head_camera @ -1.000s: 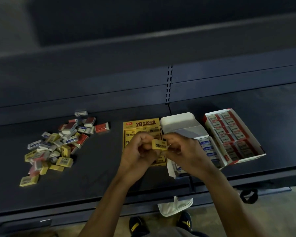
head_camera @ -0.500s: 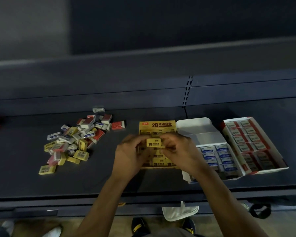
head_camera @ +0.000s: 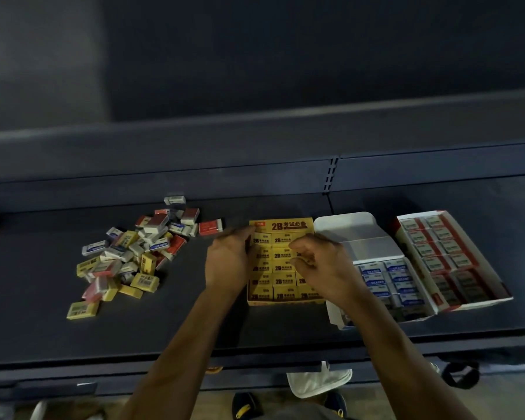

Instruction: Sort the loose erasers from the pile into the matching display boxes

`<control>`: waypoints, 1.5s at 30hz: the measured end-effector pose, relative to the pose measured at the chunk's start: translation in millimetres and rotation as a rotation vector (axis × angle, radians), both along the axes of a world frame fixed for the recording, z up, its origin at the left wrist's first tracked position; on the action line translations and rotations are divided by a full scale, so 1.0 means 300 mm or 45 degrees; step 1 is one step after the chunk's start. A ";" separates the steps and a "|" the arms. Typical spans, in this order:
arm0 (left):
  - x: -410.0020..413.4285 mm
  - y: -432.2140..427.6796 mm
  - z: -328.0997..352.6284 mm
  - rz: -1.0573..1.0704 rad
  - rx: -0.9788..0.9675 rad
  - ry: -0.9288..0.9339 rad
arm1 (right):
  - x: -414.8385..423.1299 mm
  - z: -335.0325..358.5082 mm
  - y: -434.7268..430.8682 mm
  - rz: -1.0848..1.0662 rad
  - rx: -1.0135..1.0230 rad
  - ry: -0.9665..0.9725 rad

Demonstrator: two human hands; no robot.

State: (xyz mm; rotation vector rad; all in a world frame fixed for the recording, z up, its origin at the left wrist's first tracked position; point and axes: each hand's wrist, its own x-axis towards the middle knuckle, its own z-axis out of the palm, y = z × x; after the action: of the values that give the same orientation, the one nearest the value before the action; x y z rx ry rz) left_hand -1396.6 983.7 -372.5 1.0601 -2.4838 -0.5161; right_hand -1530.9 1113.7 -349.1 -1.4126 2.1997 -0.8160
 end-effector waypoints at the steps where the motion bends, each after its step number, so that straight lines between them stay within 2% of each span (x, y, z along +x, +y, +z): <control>1: -0.001 -0.003 0.000 0.021 0.017 0.015 | 0.001 0.000 0.000 -0.003 0.001 0.002; 7: 0.002 0.009 -0.018 -0.011 -0.007 0.007 | 0.022 -0.001 -0.015 -0.005 0.009 0.001; 14: 0.052 0.011 -0.028 -0.087 0.030 0.137 | 0.079 -0.005 -0.059 0.029 -0.005 0.021; 19: 0.155 -0.004 -0.012 -0.086 -0.042 0.188 | 0.142 0.009 -0.109 0.049 -0.053 0.051; 27: 0.409 -0.072 0.014 0.148 -0.183 0.179 | 0.357 -0.022 -0.256 0.243 -0.017 0.038; 33: 0.618 -0.148 0.015 0.463 -0.241 -0.050 | 0.537 -0.055 -0.367 0.339 -0.091 0.080; 39: 0.689 -0.145 0.012 0.596 -0.029 0.031 | 0.626 -0.077 -0.428 0.335 -0.034 0.142; 45: 0.704 -0.150 0.003 0.584 -0.032 0.029 | 0.645 -0.095 -0.441 0.258 -0.065 0.052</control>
State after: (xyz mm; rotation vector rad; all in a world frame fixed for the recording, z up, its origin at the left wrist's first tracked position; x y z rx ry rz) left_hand -1185.4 938.8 -371.8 1.5414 -2.1193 -0.3502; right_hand -1337.2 981.2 -377.7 -1.6581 2.0356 -0.7824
